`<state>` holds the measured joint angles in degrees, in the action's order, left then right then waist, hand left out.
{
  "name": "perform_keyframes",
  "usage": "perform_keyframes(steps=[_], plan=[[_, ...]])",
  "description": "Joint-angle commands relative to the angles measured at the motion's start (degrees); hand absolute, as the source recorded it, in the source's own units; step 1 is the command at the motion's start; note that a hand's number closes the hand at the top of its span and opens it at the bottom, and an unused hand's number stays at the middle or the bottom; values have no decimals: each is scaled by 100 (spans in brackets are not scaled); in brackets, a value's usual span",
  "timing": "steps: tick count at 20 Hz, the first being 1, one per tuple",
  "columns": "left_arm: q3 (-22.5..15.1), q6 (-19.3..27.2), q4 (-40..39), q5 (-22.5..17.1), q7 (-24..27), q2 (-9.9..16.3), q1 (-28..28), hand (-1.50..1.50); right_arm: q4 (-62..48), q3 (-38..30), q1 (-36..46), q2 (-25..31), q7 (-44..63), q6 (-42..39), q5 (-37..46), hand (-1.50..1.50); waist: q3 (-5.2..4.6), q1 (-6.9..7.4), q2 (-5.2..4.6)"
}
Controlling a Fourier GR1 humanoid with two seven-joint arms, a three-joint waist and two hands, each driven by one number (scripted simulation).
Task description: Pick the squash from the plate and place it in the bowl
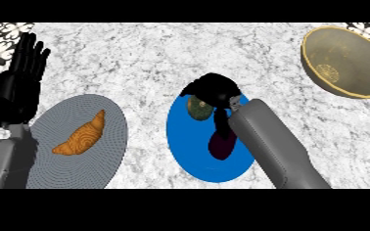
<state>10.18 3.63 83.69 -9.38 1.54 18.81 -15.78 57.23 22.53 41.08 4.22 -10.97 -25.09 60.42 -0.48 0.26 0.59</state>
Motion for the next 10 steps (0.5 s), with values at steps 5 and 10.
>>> perform_keyframes(steps=[5, 10], plan=[[116, -64, -57, 33, 45, -1, 6, 0, 30, -253, -225, 110, -763, 759, 140, 150, 48, -15, -59], [102, -192, 212, -14, 19, -89, 280, 0, -604, -404, 39, -191, -895, 1271, 399, 150, 48, 21, -65]])
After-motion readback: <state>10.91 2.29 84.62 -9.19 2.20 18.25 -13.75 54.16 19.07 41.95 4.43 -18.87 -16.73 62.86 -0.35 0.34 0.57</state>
